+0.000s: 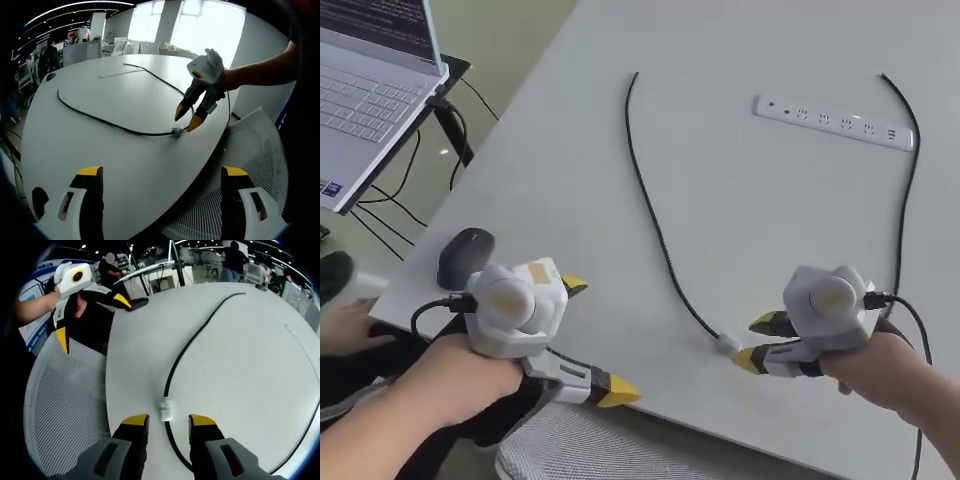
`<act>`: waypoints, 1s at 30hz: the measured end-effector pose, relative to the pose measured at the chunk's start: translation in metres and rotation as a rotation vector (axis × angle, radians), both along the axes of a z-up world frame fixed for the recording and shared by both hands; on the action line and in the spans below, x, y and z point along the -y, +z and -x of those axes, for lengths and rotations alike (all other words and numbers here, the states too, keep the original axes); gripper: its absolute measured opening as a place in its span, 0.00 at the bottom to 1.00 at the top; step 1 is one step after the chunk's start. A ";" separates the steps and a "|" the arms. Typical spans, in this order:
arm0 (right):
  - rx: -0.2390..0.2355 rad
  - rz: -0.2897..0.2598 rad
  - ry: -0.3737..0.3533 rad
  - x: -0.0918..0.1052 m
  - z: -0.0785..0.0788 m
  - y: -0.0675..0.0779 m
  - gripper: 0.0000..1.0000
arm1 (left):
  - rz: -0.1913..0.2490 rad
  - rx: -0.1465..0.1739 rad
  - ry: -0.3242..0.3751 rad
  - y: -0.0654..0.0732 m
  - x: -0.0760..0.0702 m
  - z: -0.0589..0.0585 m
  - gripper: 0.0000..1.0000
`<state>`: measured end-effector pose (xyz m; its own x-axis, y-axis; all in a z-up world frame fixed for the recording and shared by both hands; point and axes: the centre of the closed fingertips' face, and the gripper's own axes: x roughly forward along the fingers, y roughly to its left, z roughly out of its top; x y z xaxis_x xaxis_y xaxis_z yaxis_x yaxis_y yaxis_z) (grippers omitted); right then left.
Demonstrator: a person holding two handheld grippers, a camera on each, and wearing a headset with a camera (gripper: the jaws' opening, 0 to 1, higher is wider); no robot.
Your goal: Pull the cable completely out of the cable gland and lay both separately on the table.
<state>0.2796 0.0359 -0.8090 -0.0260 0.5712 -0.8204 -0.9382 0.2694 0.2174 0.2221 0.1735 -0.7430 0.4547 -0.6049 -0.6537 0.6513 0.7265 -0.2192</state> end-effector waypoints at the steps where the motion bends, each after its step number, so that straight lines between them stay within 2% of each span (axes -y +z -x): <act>1: -0.002 0.003 0.002 0.000 0.000 -0.001 0.26 | 0.007 -0.002 0.005 0.001 0.000 -0.001 0.98; 6: -0.007 0.027 0.025 -0.001 0.004 -0.008 0.19 | 0.007 -0.005 0.013 0.000 -0.001 -0.003 0.97; 12: -0.008 0.030 0.032 -0.005 0.005 -0.011 0.16 | 0.019 -0.008 0.010 0.000 0.000 -0.004 0.97; 18: 0.018 0.059 0.072 -0.005 0.009 -0.015 0.11 | 0.037 -0.004 0.024 0.003 -0.001 -0.008 0.97; 20: 0.021 0.058 0.065 -0.005 0.008 -0.015 0.10 | 0.052 -0.006 0.032 0.005 0.001 -0.008 0.97; 30: 0.060 0.071 0.043 -0.006 0.005 -0.015 0.09 | 0.053 -0.015 0.020 0.003 0.006 -0.004 0.97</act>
<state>0.2750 0.0423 -0.8244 0.0007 0.5113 -0.8594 -0.9600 0.2409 0.1426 0.2261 0.1676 -0.7396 0.4570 -0.6296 -0.6282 0.6332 0.7263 -0.2673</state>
